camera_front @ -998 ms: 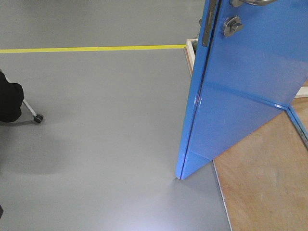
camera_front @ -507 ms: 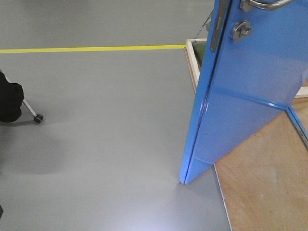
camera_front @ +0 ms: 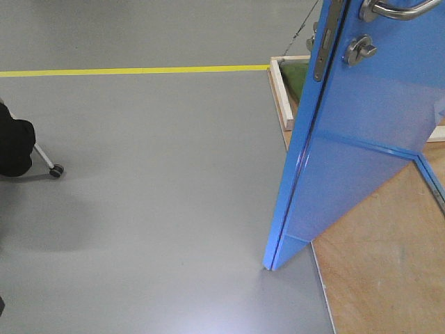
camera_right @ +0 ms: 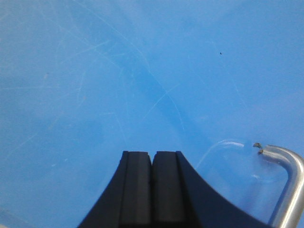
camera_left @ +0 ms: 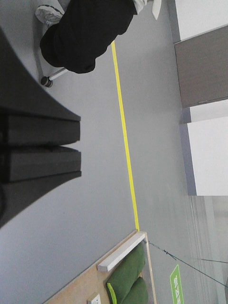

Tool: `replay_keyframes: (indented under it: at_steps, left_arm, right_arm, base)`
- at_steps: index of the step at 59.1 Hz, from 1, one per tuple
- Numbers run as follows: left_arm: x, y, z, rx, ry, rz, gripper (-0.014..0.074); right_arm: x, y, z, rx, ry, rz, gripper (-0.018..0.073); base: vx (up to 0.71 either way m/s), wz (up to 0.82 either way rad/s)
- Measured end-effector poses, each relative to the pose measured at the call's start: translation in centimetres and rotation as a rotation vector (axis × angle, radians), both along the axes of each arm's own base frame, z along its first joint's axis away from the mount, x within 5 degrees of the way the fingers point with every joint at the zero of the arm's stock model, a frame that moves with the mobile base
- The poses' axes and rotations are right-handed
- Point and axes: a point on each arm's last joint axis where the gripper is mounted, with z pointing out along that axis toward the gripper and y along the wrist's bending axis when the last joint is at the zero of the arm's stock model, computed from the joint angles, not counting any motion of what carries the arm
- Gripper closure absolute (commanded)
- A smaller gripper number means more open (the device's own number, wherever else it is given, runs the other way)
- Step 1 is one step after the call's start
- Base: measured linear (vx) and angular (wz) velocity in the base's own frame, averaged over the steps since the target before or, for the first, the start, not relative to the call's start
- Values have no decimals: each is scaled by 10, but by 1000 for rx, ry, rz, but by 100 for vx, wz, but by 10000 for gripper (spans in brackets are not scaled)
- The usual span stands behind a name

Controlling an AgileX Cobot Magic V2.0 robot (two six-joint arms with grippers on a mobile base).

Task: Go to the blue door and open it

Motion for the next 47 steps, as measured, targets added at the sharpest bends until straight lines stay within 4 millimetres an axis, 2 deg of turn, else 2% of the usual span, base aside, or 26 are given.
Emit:
replay_keyframes:
  at_steps: [47]
  left_arm:
    - [0, 0, 0, 0, 0, 0, 526]
  right_arm:
    - [-2, 0, 1, -10, 1, 2, 557]
  base:
    - [5, 7]
